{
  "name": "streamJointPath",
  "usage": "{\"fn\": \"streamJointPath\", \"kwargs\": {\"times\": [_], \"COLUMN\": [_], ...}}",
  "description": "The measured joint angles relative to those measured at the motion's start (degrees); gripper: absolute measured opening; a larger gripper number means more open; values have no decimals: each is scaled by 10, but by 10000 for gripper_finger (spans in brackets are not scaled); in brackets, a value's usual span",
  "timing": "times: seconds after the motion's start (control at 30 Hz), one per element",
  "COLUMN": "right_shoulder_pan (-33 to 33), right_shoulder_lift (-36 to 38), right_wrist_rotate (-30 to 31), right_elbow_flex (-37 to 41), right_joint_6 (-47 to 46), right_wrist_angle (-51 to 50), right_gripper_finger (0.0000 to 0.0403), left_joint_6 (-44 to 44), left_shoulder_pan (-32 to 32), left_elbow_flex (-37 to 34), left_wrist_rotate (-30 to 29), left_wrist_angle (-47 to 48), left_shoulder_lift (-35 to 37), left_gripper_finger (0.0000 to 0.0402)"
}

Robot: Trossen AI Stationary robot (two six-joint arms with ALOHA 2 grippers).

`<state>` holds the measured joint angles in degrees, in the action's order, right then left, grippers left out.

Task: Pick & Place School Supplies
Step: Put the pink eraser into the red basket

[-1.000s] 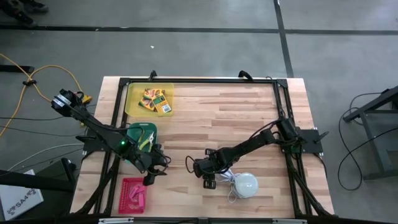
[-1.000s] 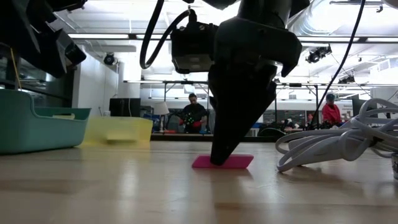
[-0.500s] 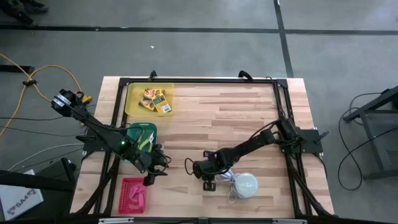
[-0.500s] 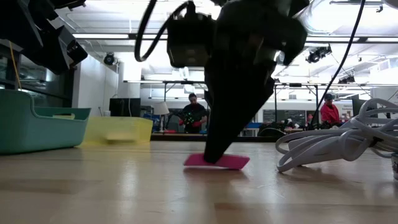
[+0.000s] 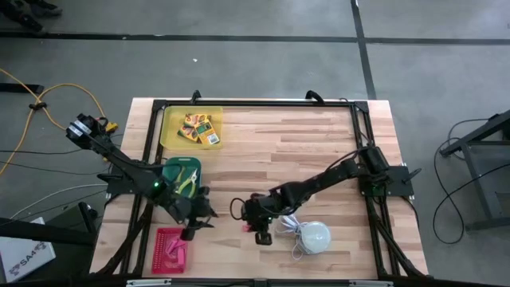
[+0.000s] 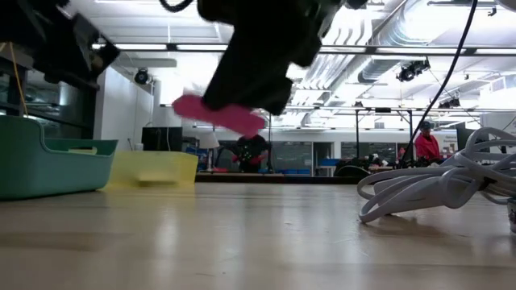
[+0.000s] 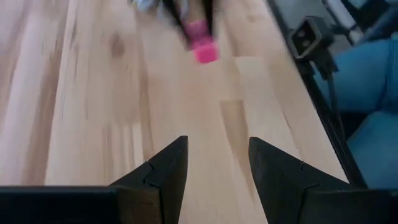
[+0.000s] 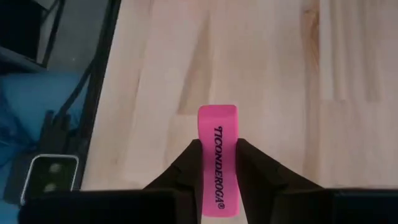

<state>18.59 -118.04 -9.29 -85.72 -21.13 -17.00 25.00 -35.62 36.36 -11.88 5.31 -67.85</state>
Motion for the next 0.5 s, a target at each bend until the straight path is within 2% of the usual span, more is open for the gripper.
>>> {"fn": "streamJointPath", "kwargs": {"times": [0.17,0.27,0.37,0.5], "right_shoulder_pan": [-12,-21,-29,-38], "right_shoulder_lift": [20,21,21,21], "right_wrist_rotate": [-33,-63,-101,-113], "right_elbow_flex": [1,0,1,1], "right_joint_6": [-3,-14,-29,-33], "right_wrist_angle": [22,56,92,118], "right_gripper_finger": [65,65,65,65], "left_joint_6": [-129,-188,-228,-274], "left_shoulder_pan": [-40,-68,-88,-105], "left_elbow_flex": [0,0,0,0], "left_wrist_rotate": [-49,-103,-165,-216], "left_wrist_angle": [-38,-50,-61,-65], "left_shoulder_lift": [0,0,0,-2], "left_gripper_finger": [165,165,165,165]}}
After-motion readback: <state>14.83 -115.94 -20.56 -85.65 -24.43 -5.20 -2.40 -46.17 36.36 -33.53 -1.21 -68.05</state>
